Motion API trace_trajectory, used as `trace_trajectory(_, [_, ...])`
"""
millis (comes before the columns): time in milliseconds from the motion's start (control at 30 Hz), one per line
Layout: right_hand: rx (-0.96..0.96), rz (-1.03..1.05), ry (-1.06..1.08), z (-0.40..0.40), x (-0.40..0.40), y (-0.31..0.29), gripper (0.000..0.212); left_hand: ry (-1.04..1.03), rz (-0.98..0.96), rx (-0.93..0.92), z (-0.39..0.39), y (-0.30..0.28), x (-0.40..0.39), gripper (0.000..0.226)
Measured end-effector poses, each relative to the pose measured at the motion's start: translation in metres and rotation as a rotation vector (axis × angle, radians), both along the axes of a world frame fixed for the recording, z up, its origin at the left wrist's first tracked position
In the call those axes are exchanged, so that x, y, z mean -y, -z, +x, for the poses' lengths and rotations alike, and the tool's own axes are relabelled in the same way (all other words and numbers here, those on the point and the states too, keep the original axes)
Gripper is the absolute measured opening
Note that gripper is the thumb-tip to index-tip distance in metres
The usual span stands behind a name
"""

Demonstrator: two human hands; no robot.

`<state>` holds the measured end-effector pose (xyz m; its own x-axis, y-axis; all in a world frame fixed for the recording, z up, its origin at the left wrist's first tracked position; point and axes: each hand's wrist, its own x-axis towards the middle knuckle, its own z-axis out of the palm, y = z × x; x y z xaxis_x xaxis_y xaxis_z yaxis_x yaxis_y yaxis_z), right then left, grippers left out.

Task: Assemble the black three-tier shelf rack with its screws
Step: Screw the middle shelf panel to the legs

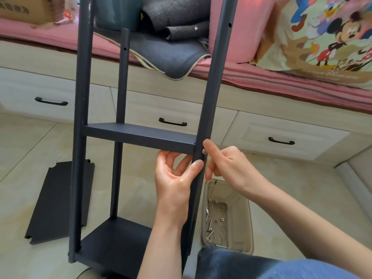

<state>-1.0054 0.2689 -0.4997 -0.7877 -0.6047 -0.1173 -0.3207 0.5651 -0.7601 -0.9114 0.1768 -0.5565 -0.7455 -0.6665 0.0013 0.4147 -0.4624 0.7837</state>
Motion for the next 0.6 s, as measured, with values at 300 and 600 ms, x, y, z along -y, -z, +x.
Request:
trace_trajectory(300, [1.146, -0.510, 0.278, -0.008, 0.014, 0.004, 0.063, 0.027, -0.050, -0.007, 0.030, -0.021, 0.026, 0.054])
trace_trajectory(600, [1.310, -0.687, 0.090, 0.018, 0.071, -0.033, 0.034, -0.032, 0.026, 0.055, 0.095, -0.047, 0.067, 0.053])
